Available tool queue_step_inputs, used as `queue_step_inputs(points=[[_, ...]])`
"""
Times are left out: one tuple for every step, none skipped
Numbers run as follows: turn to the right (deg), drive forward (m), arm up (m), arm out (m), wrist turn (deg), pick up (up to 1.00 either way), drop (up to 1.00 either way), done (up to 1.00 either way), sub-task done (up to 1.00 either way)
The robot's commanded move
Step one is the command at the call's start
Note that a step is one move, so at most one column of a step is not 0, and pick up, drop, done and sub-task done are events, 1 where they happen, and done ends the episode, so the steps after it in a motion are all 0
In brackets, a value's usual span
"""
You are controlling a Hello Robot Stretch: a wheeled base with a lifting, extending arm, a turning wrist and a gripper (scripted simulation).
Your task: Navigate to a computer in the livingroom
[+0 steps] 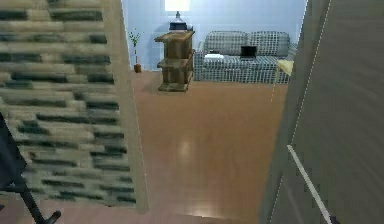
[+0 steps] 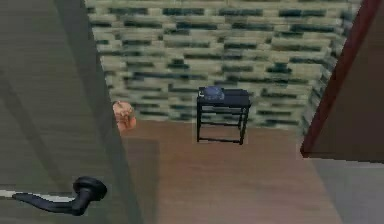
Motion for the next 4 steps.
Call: queue_step_inputs(points=[[0.0,1.0,0.0,0.0,0.0,0.0,0.0,0.0,0.0],[9.0,0.0,0.0,0.0,0.0,0.0,0.0,0.0,0.0],[0.0,0.15,0.0,0.0,0.0,0.0,0.0,0.0,0.0],[3.0,0.0,0.0,0.0,0.0,0.0,0.0,0.0,0.0]])
